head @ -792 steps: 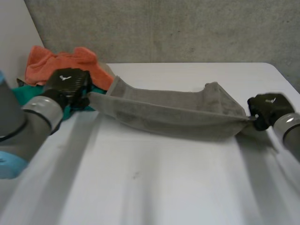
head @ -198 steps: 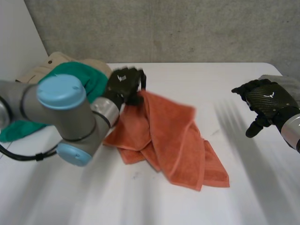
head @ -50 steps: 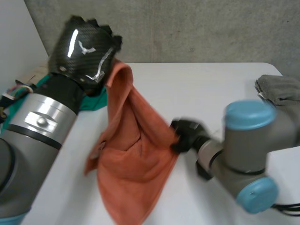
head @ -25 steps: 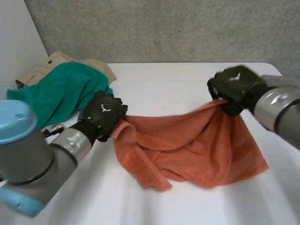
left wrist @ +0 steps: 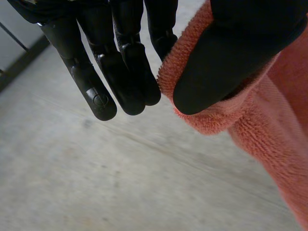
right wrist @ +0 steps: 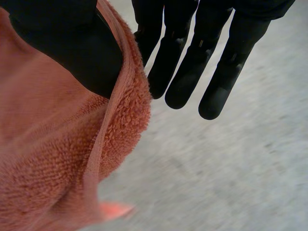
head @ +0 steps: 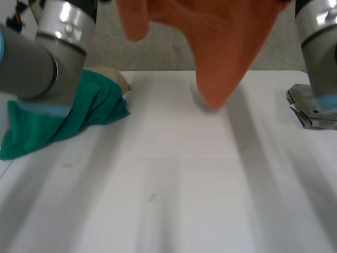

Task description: Fold the laundry.

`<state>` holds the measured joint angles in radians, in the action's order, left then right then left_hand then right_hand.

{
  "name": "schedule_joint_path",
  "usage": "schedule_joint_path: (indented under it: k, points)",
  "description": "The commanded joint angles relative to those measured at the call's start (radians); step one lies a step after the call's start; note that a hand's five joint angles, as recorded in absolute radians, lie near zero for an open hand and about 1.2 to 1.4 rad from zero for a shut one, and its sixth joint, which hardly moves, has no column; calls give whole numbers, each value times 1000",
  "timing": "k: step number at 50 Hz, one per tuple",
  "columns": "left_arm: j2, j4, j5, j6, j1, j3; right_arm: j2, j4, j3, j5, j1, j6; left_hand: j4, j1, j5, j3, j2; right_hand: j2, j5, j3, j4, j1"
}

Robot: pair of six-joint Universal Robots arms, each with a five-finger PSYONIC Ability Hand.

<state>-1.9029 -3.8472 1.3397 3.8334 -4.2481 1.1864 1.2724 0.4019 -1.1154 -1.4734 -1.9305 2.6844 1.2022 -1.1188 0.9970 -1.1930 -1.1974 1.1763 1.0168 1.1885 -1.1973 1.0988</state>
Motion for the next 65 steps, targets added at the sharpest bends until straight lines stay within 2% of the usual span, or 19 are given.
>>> schedule_joint_path:
  k: [1, 6, 8, 13, 17, 20, 24, 29, 35, 36, 39, 40, 43, 44, 47, 48, 51, 57, 65]
  points:
    - [79, 11, -45, 8, -3, 367, 39, -164, -250, 45, -2, -3, 194, -277, 225, -203, -199, 220, 205, 208, -199, 297]
    - [56, 2, -122, 18, -6, 576, 27, -229, -434, 54, -5, -6, 194, -277, 225, -203, -199, 220, 205, 208, -199, 297]
    - [-4, -5, -157, 44, -10, 630, -17, -225, -503, 58, -16, -15, 194, -277, 225, -203, -199, 220, 205, 208, -199, 297]
    - [-96, 9, -177, 182, -10, 667, -142, -230, -538, 50, -54, -44, 168, -252, 199, -177, -173, 220, 205, 208, -199, 297]
    - [-99, 37, -177, 325, -15, 700, -160, -232, -543, 53, -59, -46, -379, 296, -349, 370, 375, 220, 205, 208, -199, 297]
    - [-81, 64, -177, 364, -22, 708, -160, -230, -543, 54, -56, -43, -445, 362, -415, 436, 441, 220, 205, 208, -199, 297]
    - [34, 150, -179, 364, -30, 725, -160, -230, -549, 56, -54, -35, -569, 485, -538, 560, 564, 220, 205, 208, -199, 297]
    - [146, 244, -179, 269, -21, 731, -160, -230, -560, 54, -54, -34, -645, 562, -614, 636, 640, 220, 205, 208, -199, 297]
    - [261, 313, -175, -38, -7, 719, -160, -232, -567, 55, -56, -34, -669, 585, -638, 660, 664, 220, 205, 208, -199, 297]
    - [274, 316, -169, -125, -7, 714, -160, -232, -567, 56, -56, -34, -666, 582, -635, 657, 661, 220, 205, 208, -199, 297]
    - [280, 322, -160, -248, -7, 707, -159, -232, -567, 54, -58, -34, -657, 574, -626, 648, 652, 220, 205, 208, -199, 297]
    - [277, 327, -139, -317, -7, 701, -160, -233, -567, 54, -59, -34, -651, 568, -620, 642, 646, 220, 205, 208, -199, 297]
    - [268, 344, -67, -399, -7, 694, -160, -233, -567, 54, -58, -32, -648, 565, -618, 639, 643, 220, 205, 208, -199, 297]
    - [262, 357, 6, -435, -4, 693, -160, -233, -569, 53, -56, -32, -645, 562, -615, 636, 640, 220, 205, 208, -199, 297]
    - [237, 374, 123, -460, 4, 693, -160, -235, -570, 53, -55, -32, -651, 568, -620, 642, 646, 220, 205, 208, -199, 297]
    - [216, 379, 195, -462, 10, 690, -160, -235, -572, 53, -53, -32, -657, 573, -626, 648, 652, 220, 205, 208, -199, 297]
    - [170, 376, 284, -465, 14, 681, -160, -236, -575, 53, -53, -32, -660, 576, -629, 651, 655, 220, 205, 208, -199, 297]
    - [62, 385, 285, -465, 8, 638, -160, -236, -578, 51, -53, -32, -657, 574, -626, 648, 652, 220, 205, 208, -199, 297]
    - [-48, 451, 217, -485, -52, 601, -159, -236, -583, 53, -50, -32, -613, 530, -582, 604, 608, 220, 205, 208, -199, 297]
